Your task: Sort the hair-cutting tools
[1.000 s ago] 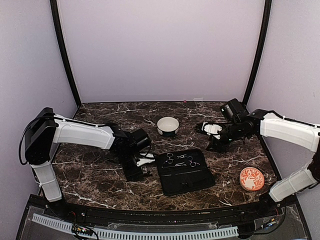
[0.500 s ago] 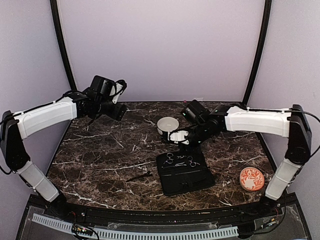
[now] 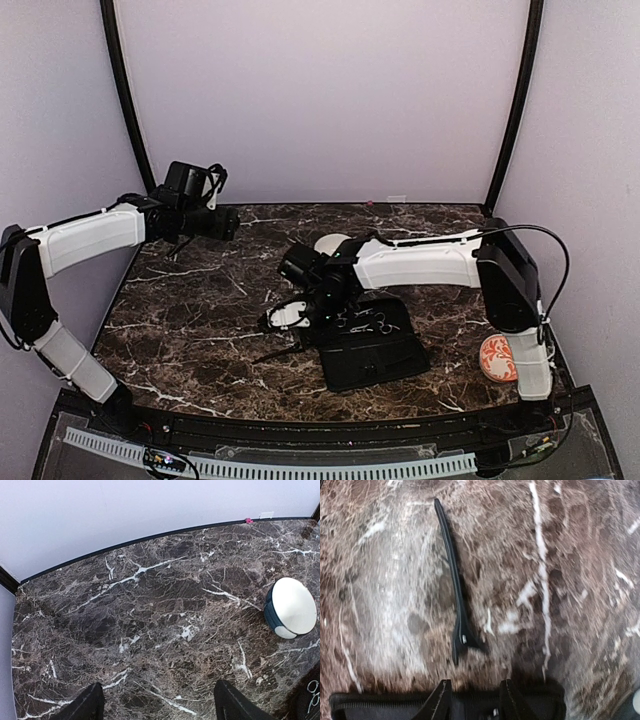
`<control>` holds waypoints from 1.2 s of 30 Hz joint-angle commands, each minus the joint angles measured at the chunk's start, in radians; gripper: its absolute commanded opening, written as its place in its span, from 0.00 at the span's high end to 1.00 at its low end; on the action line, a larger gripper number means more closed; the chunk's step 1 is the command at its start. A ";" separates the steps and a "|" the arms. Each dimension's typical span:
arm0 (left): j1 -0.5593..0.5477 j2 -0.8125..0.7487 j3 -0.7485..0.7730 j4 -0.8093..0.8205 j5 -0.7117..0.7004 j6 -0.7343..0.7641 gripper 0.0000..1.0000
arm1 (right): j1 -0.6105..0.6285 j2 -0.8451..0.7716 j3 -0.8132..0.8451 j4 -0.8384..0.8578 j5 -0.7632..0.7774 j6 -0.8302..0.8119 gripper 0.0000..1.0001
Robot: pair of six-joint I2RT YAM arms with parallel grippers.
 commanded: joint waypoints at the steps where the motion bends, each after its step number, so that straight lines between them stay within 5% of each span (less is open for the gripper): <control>1: 0.006 -0.067 -0.014 0.024 0.078 -0.051 0.23 | 0.021 0.072 0.111 -0.067 -0.012 0.030 0.68; 22: 0.012 -0.091 -0.024 0.011 0.138 -0.037 0.26 | 0.063 0.209 0.265 -0.131 -0.074 0.063 0.66; 36: 0.012 -0.075 -0.023 0.012 0.166 -0.024 0.26 | 0.063 0.195 0.251 -0.169 -0.070 0.049 0.91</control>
